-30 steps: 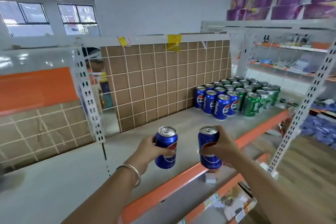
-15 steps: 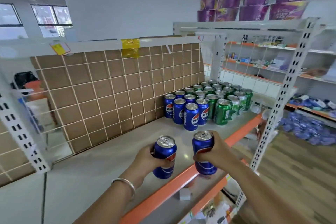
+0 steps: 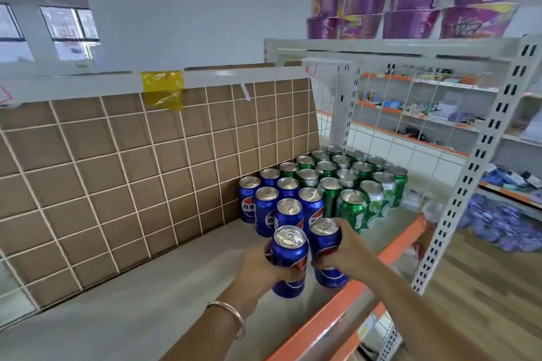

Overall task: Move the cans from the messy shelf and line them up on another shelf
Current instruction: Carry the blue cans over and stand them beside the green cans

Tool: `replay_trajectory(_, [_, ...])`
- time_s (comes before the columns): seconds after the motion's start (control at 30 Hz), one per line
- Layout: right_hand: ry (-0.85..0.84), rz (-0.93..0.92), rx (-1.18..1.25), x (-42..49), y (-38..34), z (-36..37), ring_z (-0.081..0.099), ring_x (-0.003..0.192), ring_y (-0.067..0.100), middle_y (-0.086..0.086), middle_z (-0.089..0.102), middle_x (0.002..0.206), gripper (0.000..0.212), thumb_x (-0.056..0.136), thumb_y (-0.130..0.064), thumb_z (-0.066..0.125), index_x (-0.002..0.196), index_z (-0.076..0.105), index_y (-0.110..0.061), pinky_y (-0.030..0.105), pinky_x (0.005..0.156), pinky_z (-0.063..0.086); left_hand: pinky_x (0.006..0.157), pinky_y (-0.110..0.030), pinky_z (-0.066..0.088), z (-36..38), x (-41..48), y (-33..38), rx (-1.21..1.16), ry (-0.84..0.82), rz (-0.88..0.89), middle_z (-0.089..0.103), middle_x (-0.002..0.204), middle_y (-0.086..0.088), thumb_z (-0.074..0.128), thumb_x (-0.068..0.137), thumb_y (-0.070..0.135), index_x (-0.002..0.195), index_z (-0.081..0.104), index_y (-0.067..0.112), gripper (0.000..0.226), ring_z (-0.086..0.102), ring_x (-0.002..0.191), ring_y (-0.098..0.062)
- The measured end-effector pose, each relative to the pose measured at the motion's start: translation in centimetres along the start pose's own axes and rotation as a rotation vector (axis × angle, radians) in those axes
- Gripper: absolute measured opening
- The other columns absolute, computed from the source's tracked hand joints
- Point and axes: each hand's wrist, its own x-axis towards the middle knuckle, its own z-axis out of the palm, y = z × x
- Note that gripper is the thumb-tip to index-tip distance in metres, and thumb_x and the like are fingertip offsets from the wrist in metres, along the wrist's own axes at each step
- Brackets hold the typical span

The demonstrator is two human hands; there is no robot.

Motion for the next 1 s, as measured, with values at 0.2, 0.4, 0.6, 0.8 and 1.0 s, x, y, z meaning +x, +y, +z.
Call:
replay_trajectory(0.2, [-0.070,-0.055,-0.095,4.0,1.2,-2.3,0.056,0.107,0.021,-0.009,0.059,0.111,0.099,0.035,-0.047,0.074,0.124,0.035,-0.033,0.049,0.099,0.040,0.078,-0.020,0.047,3.5,2.5,0.5,-0.013,0.124,0.032,0.065,0.092,0.016,0.085,0.058,0.002,0.087,0.056,0.034,0.052,0.062,0.093,-0.005])
replay_trajectory(0.4, [-0.114,-0.148,-0.046,6.0,2.7,-3.9,0.058,0.104,0.021,-0.006,0.061,0.109,0.082,0.052,-0.024,0.087,0.120,0.042,-0.028,0.037,0.090,0.047,0.077,-0.019,0.047,6.9,4.1,-0.4,-0.002,0.282,0.059,0.064,0.094,0.013,0.085,0.059,0.002,0.095,0.056,0.028,0.053,0.061,0.090,-0.003])
replay_trajectory(0.6, [-0.114,-0.225,-0.119,6.6,4.2,-4.0,0.056,0.112,0.026,0.004,0.058,0.123,0.088,0.062,-0.039,0.084,0.129,0.032,-0.017,0.036,0.092,0.046,0.091,-0.036,0.052,9.8,4.6,-1.8,0.078,0.510,0.052,0.066,0.103,0.016,0.084,0.063,0.018,0.097,0.050,0.041,0.053,0.063,0.098,-0.010])
replay_trajectory(0.8, [-0.124,-0.249,-0.255,6.1,4.5,-4.5,0.051,0.118,0.032,0.012,0.034,0.133,0.093,0.072,-0.041,0.078,0.138,0.020,-0.012,0.039,0.095,0.042,0.086,-0.033,0.051,11.3,4.7,-2.9,0.216,0.613,-0.007,0.067,0.101,0.013,0.078,0.068,0.022,0.099,0.050,0.041,0.046,0.063,0.099,-0.013])
replay_trajectory(1.0, [-0.122,-0.285,-0.152,5.0,5.9,-4.0,0.050,0.119,0.031,0.013,0.025,0.146,0.090,0.086,0.000,0.054,0.151,-0.004,-0.022,0.041,0.100,0.041,0.082,-0.026,0.046,12.5,4.7,-3.0,0.188,0.611,-0.060,0.062,0.099,0.012,0.074,0.073,0.017,0.113,0.051,0.022,0.046,0.062,0.100,-0.015])
